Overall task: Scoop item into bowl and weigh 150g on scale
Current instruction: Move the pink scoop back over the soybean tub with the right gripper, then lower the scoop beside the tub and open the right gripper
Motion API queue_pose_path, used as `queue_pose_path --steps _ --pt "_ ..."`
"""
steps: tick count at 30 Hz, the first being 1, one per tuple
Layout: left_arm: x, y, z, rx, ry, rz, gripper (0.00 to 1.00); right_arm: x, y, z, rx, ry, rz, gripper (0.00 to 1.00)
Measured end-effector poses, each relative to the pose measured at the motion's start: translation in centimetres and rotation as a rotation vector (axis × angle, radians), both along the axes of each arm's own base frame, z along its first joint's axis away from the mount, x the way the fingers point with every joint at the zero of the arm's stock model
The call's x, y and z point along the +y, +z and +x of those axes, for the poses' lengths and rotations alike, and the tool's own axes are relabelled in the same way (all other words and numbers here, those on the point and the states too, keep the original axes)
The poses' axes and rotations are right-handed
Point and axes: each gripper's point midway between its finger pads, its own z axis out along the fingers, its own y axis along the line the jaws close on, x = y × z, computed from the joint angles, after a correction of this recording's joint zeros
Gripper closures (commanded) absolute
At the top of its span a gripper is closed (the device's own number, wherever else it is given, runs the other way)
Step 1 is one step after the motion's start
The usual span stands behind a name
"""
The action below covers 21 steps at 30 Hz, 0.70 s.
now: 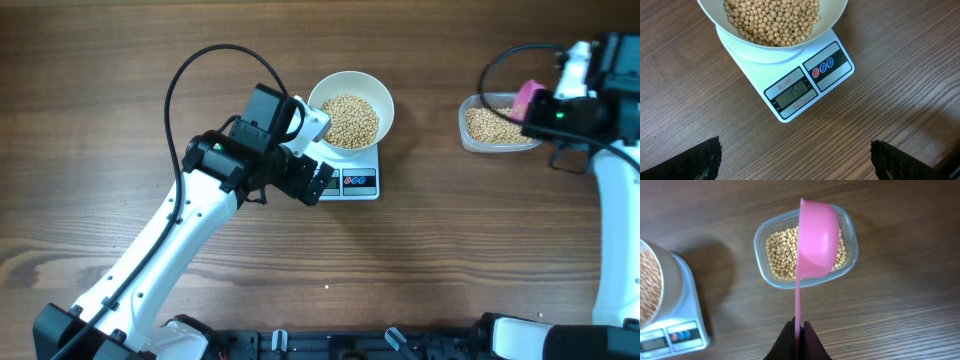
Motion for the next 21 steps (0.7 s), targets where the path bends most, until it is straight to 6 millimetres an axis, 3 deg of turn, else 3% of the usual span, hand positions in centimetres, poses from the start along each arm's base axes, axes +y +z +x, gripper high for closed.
queue_pose_path --steps 5,12,21 --pt "0.0 0.0 0.0 0.000 0.000 0.000 0.00 1.0 -0.2 -0.4 0.041 0.048 -0.125 0.96" --pt "0.0 0.0 0.0 0.000 0.000 0.000 0.00 0.3 -0.6 -2.2 0.127 0.042 -0.224 0.96" --pt "0.0 0.0 0.0 0.000 0.000 0.000 0.00 0.0 -0.1 -1.3 0.088 0.027 -0.238 0.96"
